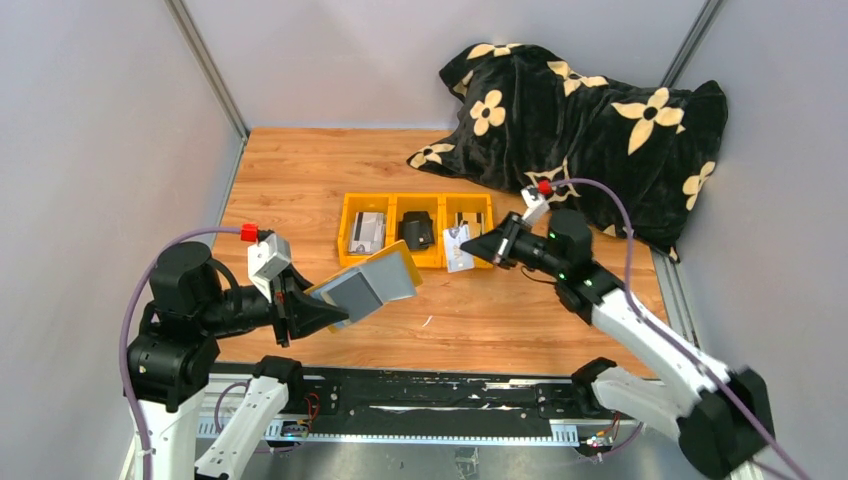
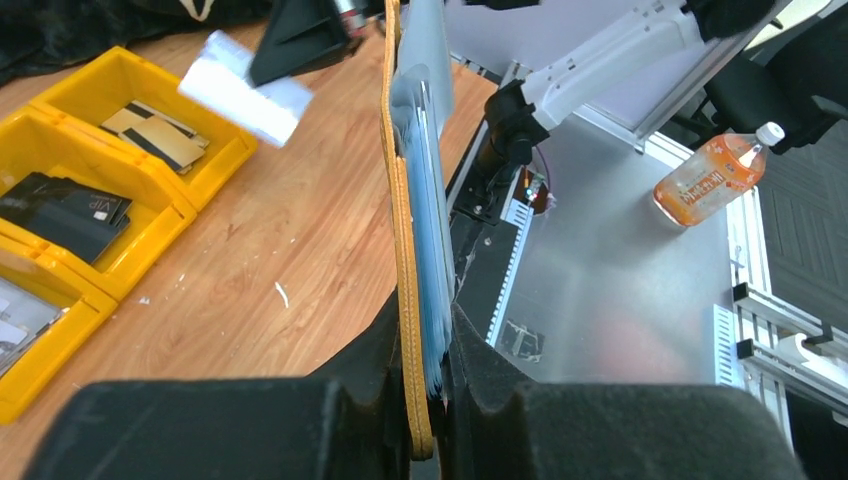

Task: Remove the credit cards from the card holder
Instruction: Place the credit card in the storage box.

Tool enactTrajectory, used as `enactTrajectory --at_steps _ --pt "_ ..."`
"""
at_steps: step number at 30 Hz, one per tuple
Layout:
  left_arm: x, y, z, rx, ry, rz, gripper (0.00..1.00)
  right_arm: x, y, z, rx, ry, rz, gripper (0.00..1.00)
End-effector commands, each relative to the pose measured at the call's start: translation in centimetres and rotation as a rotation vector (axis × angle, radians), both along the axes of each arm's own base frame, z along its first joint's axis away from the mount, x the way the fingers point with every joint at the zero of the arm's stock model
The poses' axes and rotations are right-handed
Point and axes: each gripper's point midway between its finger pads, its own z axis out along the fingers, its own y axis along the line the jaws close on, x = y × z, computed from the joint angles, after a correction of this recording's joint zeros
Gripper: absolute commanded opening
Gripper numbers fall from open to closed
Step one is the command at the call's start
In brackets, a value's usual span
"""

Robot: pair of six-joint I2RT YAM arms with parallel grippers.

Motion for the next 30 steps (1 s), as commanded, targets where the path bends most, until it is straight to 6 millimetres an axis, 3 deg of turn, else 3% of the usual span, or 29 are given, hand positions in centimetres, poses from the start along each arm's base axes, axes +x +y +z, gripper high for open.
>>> enactTrajectory --at_steps 1,8,14,22,30 --pt "-1.9 -0.2 0.8 -0.018 -0.034 -0.069 0.0 2.9 3.8 -0.2 -0.041 0.013 0.031 0.0" --pt "-2.9 -0.3 1.4 -0.038 -0.031 -0.094 0.0 7.6 13.2 -3.4 -0.149 0.074 0.069 0.0" --pt "-3.8 -0.3 1.9 -0.053 -0.04 -0.115 0.0 12.2 18.8 -8.1 -0.225 0.121 -0.022 0.0" --pt "-4.7 -0.4 1.9 -0.068 -0.027 -0.141 0.0 15.8 22.7 -11.8 -0.229 0.151 -0.121 0.0" --pt "-5.1 -0.4 1.9 -0.075 -0.027 -0.163 0.0 16.0 25.7 -13.5 -0.229 0.159 -0.126 0.01"
